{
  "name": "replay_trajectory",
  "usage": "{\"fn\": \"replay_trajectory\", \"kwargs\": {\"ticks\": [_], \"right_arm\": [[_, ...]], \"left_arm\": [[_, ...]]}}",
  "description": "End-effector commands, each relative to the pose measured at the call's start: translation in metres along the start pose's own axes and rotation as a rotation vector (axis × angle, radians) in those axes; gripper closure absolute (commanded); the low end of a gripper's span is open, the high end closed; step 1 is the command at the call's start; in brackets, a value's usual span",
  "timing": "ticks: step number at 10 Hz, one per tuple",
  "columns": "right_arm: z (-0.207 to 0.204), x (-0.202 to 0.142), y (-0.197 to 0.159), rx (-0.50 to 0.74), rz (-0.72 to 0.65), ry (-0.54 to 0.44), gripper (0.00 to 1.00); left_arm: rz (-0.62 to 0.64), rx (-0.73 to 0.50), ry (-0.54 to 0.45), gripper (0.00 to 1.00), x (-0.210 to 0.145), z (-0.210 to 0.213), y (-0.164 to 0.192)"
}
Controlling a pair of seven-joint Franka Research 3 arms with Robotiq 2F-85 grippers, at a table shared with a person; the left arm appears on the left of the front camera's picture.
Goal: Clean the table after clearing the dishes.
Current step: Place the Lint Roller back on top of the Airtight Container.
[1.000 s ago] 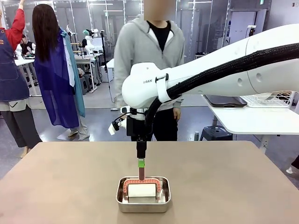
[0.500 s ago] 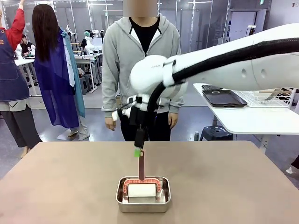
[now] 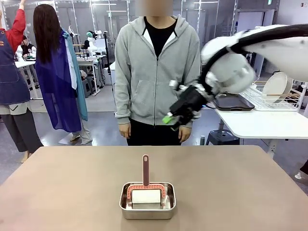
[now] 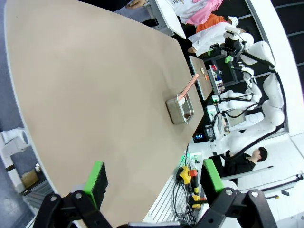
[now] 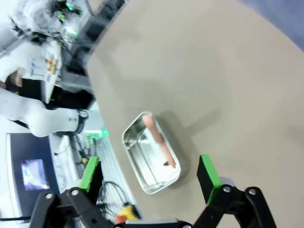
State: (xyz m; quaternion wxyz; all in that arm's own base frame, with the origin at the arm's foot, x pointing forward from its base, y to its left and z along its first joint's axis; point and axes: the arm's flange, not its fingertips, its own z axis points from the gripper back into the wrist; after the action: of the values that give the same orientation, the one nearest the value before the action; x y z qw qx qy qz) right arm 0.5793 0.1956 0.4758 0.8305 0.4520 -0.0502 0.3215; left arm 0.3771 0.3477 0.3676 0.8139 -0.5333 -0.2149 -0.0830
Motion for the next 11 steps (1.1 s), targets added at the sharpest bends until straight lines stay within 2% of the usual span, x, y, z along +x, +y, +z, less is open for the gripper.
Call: {"fn": "replay_trajectory", "kwargs": {"ticks": [1, 2, 4, 5, 7, 8, 11], "right_arm": [[0.037, -0.076, -0.027, 0.103, -0.165, -0.113, 0.00], [0.056, -0.102, -0.050, 0.128, -0.256, -0.181, 0.00], [0.073, -0.141, -0.087, 0.246, -0.275, -0.283, 0.00], [0.077, -0.152, -0.097, 0.227, -0.285, -0.279, 0.00], [0.093, -0.183, -0.104, 0.220, -0.297, -0.367, 0.00], [0.090, -0.167, -0.109, 0.219, -0.333, -0.284, 0.00], [0.090, -0.167, -0.109, 0.219, -0.333, -0.284, 0.00]], "left_arm": [[0.001, 0.005, 0.009, 0.00, -0.004, 0.002, -0.004], [0.001, 0.005, 0.009, 0.00, -0.004, 0.002, -0.004], [0.001, 0.005, 0.009, 0.00, -0.004, 0.002, -0.004], [0.001, 0.005, 0.009, 0.00, -0.004, 0.002, -0.004], [0.001, 0.005, 0.009, 0.00, -0.004, 0.002, -0.004], [0.001, 0.005, 0.009, 0.00, -0.004, 0.002, -0.004], [0.001, 0.005, 0.009, 0.00, -0.004, 0.002, -0.004]]}}
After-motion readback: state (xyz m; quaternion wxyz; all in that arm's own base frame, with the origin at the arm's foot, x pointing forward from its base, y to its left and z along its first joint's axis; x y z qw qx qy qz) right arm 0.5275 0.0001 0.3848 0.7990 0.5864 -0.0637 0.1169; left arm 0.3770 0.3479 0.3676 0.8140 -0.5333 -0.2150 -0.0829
